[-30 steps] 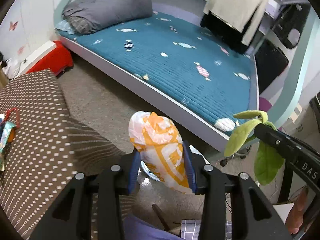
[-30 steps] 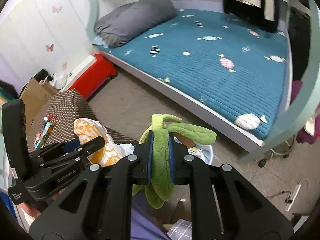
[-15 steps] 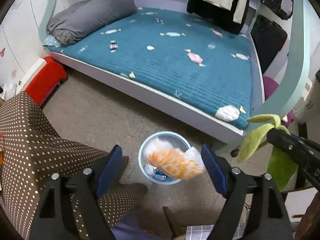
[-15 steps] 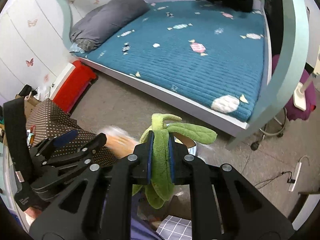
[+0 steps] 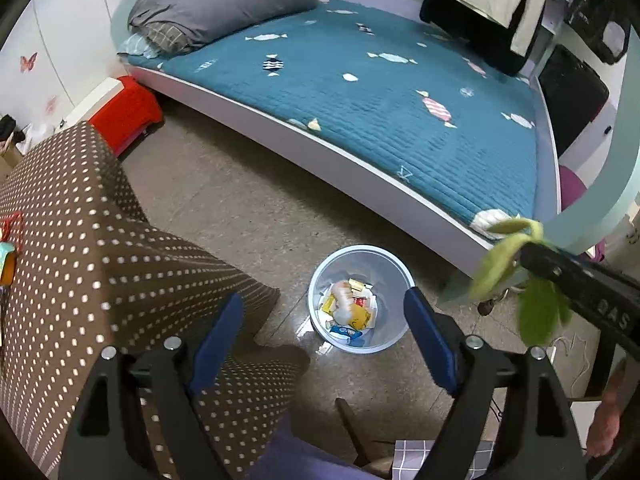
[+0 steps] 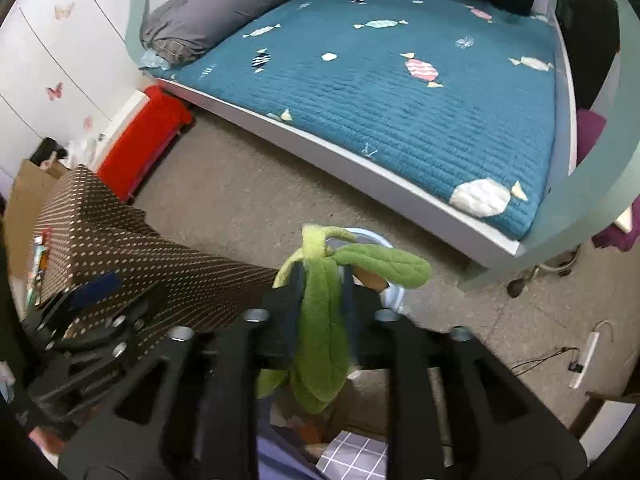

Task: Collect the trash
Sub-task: 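Open the right tool to drop the green plush into the bin, then move both open tools back from the bin to the table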

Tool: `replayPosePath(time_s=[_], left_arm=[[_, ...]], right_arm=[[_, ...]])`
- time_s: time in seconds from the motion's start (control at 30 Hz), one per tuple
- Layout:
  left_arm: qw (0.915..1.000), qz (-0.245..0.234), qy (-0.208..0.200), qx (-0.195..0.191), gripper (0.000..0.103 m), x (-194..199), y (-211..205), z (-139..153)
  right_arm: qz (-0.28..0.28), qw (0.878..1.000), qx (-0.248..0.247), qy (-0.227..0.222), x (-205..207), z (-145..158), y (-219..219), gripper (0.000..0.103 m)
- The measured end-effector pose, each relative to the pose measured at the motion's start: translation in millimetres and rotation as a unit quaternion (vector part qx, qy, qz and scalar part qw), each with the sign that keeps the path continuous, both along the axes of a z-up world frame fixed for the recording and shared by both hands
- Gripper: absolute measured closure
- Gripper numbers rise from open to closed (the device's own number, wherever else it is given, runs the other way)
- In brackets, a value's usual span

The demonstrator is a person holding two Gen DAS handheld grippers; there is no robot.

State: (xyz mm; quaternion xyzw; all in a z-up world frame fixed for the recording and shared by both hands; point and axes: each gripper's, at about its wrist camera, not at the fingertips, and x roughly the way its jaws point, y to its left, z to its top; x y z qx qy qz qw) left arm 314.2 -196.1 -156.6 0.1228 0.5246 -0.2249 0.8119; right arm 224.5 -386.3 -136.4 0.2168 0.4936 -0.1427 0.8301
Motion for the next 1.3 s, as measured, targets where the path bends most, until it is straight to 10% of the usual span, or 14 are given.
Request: replayPosePath(time_s=[1.3], left_arm=[[0.9975,0.028,-0.035,-0.054,0.018,-13.7,69.5,61.8]], right_arm=[[0.068,0.995,-0.054,-0.047,-5.4,61.1,83.6,0.022]])
